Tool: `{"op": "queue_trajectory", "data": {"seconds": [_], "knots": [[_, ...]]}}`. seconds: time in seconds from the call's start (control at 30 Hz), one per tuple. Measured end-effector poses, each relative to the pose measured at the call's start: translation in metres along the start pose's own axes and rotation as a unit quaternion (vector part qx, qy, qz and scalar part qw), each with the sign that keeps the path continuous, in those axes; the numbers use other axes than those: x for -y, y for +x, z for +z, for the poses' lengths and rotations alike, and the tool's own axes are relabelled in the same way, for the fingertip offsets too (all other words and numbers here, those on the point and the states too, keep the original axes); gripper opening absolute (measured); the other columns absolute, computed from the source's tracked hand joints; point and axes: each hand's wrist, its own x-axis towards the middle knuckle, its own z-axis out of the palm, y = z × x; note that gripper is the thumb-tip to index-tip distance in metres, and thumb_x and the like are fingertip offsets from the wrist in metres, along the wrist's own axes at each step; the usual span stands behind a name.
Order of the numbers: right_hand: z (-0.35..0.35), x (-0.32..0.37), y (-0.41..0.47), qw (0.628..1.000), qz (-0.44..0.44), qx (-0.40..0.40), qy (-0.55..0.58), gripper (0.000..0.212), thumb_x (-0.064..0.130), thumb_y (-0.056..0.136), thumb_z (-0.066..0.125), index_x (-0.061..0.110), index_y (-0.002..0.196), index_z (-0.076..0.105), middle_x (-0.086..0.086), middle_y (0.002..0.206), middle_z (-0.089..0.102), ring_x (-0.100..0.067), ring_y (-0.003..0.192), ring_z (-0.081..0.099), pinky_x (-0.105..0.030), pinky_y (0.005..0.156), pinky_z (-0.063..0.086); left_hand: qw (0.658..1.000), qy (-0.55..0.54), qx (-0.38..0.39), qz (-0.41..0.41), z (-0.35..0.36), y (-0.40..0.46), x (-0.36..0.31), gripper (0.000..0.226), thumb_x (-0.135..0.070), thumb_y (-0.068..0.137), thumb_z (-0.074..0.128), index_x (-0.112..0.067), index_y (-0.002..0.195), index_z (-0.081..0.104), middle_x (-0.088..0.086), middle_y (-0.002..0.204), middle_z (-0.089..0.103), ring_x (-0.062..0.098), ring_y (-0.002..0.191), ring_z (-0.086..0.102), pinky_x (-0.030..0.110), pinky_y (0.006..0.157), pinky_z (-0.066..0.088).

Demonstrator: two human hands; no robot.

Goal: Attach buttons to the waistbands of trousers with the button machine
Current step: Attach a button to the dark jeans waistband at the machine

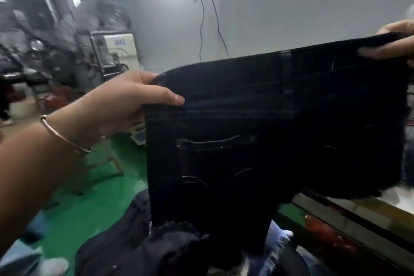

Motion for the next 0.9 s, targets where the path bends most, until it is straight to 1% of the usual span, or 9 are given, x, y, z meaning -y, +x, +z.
{"op": "queue_trajectory", "data": {"seconds": [0.1,0.23,0.3,0.37,0.47,0.53,0.63,0.77,0.9], "knots": [[0.033,0.021,0.061,0.998,-0.048,-0.01,-0.026,0.041,0.039,0.063,0.087,0.014,0.091,0.071,-0.014,0.087,0.073,-0.035,0.075,0.072,-0.069,0.064,0.051,0.996,-0.009,-0.081,0.028,-0.026,-0.041,-0.006,0.022,-0.012,0.063,0.076,-0.01,0.085,0.079,0.012,0.084,0.076,0.021,0.071,0.074,0.026,0.061,0.058],[0.157,0.066,0.076,0.996,-0.069,0.007,0.064,0.025,0.025,0.057,0.086,0.036,0.07,0.068,0.01,0.071,0.069,-0.008,0.057,0.065,-0.02,0.042,0.052,0.983,0.0,-0.182,-0.036,-0.053,-0.083,0.021,0.037,-0.028,0.055,0.081,-0.008,0.086,0.078,0.017,0.09,0.075,0.023,0.074,0.074,0.027,0.063,0.059],[0.216,0.058,0.08,0.995,-0.078,0.032,0.049,0.023,0.015,0.073,0.081,0.027,0.081,0.064,0.001,0.078,0.063,-0.009,0.058,0.058,-0.014,0.044,0.046,0.97,0.031,-0.218,-0.099,-0.068,-0.103,0.046,0.052,-0.042,0.043,0.088,-0.011,0.083,0.079,0.016,0.09,0.076,0.021,0.074,0.073,0.024,0.065,0.057],[0.27,0.036,0.079,0.994,-0.075,0.07,-0.046,0.02,0.011,0.084,0.073,0.014,0.101,0.063,-0.009,0.095,0.064,-0.018,0.075,0.057,-0.022,0.059,0.046,0.951,0.093,-0.227,-0.188,-0.08,-0.123,0.077,0.069,-0.063,0.035,0.088,-0.012,0.081,0.079,0.01,0.088,0.076,0.018,0.074,0.071,0.026,0.07,0.055],[0.335,-0.005,0.057,0.942,-0.074,0.167,-0.282,0.041,0.026,0.09,0.066,0.013,0.126,0.053,-0.012,0.128,0.057,-0.028,0.112,0.055,-0.033,0.092,0.046,0.899,0.196,-0.2,-0.337,-0.085,-0.148,0.135,0.05,-0.069,0.063,0.075,-0.024,0.085,0.071,-0.004,0.099,0.069,0.006,0.078,0.063,0.021,0.067,0.052],[0.369,-0.029,0.031,0.896,-0.101,0.279,-0.331,0.045,0.039,0.091,0.06,0.022,0.132,0.051,-0.006,0.136,0.054,-0.026,0.121,0.052,-0.037,0.099,0.044,0.856,0.342,-0.14,-0.361,-0.077,-0.157,0.176,0.045,-0.061,0.078,0.066,-0.035,0.115,0.06,-0.008,0.129,0.058,0.006,0.11,0.056,0.026,0.094,0.046],[0.402,-0.06,-0.012,0.826,-0.104,0.43,-0.35,0.036,0.052,0.091,0.054,0.031,0.118,0.062,0.004,0.125,0.061,-0.022,0.119,0.053,-0.039,0.099,0.039,0.905,0.296,-0.082,-0.293,-0.036,-0.151,0.208,0.048,-0.071,0.071,0.062,-0.044,0.111,0.059,-0.022,0.122,0.059,-0.011,0.111,0.053,0.024,0.106,0.039],[0.404,-0.083,-0.048,0.822,-0.166,0.356,-0.413,0.033,0.048,0.089,0.054,0.035,0.118,0.056,0.005,0.125,0.052,-0.021,0.123,0.044,-0.044,0.102,0.027,0.91,0.322,-0.001,-0.261,-0.001,-0.131,0.23,0.037,-0.069,0.068,0.07,-0.042,0.09,0.059,-0.014,0.1,0.056,-0.002,0.094,0.055,0.019,0.091,0.044],[0.38,-0.095,-0.078,0.878,-0.214,0.272,-0.331,0.028,0.036,0.091,0.052,0.034,0.119,0.056,0.015,0.134,0.045,-0.012,0.129,0.038,-0.037,0.11,0.018,0.882,0.393,0.021,-0.258,-0.022,-0.102,0.218,0.021,-0.054,0.078,0.073,-0.033,0.08,0.068,-0.013,0.092,0.057,-0.002,0.084,0.057,0.013,0.077,0.044]]}}
